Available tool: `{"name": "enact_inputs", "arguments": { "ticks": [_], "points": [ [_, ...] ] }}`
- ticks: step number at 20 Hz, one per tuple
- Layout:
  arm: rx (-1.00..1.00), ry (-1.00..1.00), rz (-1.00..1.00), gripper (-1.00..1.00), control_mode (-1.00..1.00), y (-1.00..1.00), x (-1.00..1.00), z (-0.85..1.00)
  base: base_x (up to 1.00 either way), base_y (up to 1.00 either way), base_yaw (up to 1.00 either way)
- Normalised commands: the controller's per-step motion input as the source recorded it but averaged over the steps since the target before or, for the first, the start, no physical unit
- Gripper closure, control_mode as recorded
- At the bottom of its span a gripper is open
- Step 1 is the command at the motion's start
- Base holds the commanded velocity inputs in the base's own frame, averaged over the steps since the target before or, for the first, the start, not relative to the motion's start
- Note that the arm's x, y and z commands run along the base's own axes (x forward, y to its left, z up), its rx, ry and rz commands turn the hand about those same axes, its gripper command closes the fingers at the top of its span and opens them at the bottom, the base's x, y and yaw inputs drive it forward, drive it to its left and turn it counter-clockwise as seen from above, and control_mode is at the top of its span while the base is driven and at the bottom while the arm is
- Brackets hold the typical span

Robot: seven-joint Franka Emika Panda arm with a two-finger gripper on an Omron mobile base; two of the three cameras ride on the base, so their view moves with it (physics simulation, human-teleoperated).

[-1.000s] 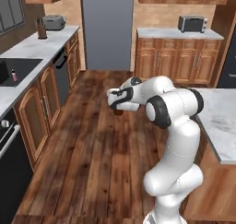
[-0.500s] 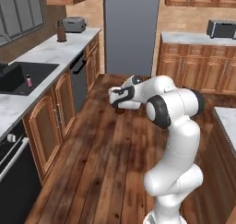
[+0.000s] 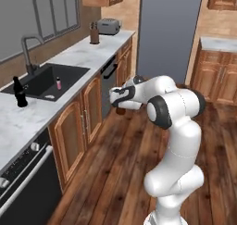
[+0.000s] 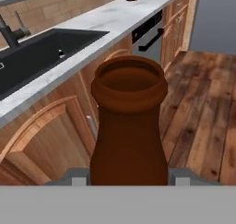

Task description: Place the large bottle from the dining counter next to the other large bottle outside the sink, and place the small bottle from the dining counter next to the other small bottle inside the sink.

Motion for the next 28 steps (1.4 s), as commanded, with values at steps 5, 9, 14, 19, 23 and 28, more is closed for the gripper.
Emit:
{"name": "enact_inputs", "arguments": {
  "ticks": [5, 9, 14, 19, 23, 28],
  "points": [
    [0.00, 0.00, 0.00, 1.00, 1.00, 0.00, 0.00, 0.00, 1.00, 0.11, 0.23],
    [0.00, 0.00, 0.00, 1.00, 1.00, 0.00, 0.00, 0.00, 0.66, 0.20, 0.25],
    [0.00, 0.00, 0.00, 1.00, 1.00, 0.00, 0.00, 0.00, 0.26, 0.29, 0.30],
    [0.00, 0.00, 0.00, 1.00, 1.00, 0.00, 0.00, 0.00, 0.21, 0.28, 0.31],
    [0.00, 0.00, 0.00, 1.00, 1.00, 0.00, 0.00, 0.00, 0.23, 0.20, 0.29],
    [0.00, 0.00, 0.00, 1.00, 1.00, 0.00, 0.00, 0.00, 0.22, 0.16, 0.25]
  ]
}}
